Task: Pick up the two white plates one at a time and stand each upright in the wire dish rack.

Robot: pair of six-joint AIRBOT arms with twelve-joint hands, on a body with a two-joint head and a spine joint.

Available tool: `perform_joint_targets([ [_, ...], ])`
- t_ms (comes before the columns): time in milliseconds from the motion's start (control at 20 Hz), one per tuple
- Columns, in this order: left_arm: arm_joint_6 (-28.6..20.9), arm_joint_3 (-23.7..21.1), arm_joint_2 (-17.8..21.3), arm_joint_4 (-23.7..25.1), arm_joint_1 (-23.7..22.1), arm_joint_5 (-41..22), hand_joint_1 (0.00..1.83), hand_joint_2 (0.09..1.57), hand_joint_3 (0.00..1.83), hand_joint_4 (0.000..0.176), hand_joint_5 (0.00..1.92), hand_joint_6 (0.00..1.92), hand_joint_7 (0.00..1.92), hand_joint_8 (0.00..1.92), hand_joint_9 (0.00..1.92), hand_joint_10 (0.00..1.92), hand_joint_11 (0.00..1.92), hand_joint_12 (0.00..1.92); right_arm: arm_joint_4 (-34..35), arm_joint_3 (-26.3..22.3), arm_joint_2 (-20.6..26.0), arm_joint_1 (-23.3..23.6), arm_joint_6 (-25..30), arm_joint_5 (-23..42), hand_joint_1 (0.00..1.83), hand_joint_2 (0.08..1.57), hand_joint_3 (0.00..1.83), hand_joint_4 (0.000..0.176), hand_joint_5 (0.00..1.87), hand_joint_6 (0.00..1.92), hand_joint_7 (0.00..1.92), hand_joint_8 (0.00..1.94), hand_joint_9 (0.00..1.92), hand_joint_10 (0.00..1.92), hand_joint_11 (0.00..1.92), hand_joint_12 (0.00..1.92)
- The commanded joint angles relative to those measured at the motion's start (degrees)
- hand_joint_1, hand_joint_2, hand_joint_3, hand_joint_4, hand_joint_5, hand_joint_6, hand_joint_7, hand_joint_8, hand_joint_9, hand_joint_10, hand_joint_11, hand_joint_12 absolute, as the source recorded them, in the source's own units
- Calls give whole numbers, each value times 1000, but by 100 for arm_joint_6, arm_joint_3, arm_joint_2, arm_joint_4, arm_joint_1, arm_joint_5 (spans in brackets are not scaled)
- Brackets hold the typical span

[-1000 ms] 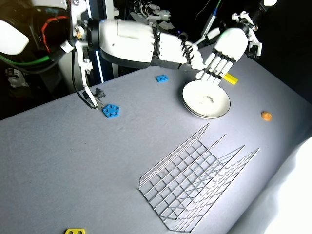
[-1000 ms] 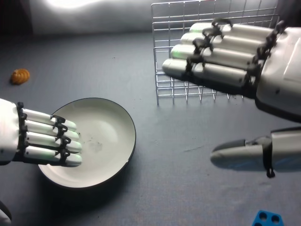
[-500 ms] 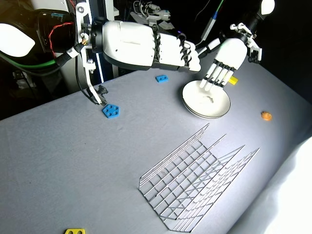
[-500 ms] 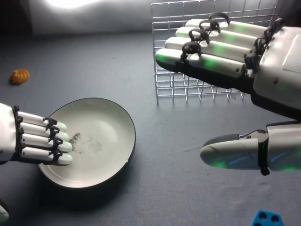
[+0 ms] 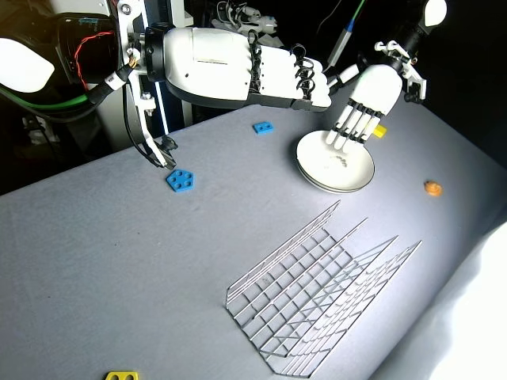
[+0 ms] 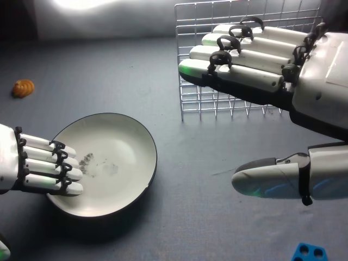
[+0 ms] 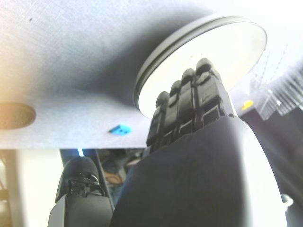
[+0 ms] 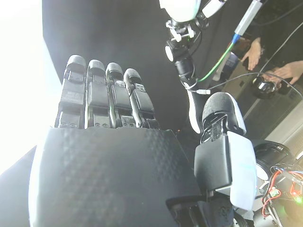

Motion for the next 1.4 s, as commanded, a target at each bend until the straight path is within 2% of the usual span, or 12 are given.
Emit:
perform_joint_targets([
  [0,-98,63,-7,-296,7,-203,0,1052,9,0,0,0,0,0,0,0,0,0,89,-20,20,40,-27,722,0,1138,0,0,0,0,0,0,0,0,0,0],
  [850,-284,191,-190,-234,274,-117,0,1056,6,0,0,0,0,0,0,0,0,0,87,-20,20,12,-146,749,0,1126,0,0,8,3,2,1,0,0,0,0],
  [1150,-242,38,-279,-151,232,44,0,1044,0,0,0,0,0,0,0,0,0,0,85,-20,20,3,-174,749,0,1132,0,0,0,0,0,0,0,0,0,0],
  [1350,-241,-262,-327,-186,-73,172,0,1056,5,0,0,0,0,0,0,0,0,0,85,-19,19,-10,-214,748,0,1140,3,0,0,0,0,0,0,0,0,0],
])
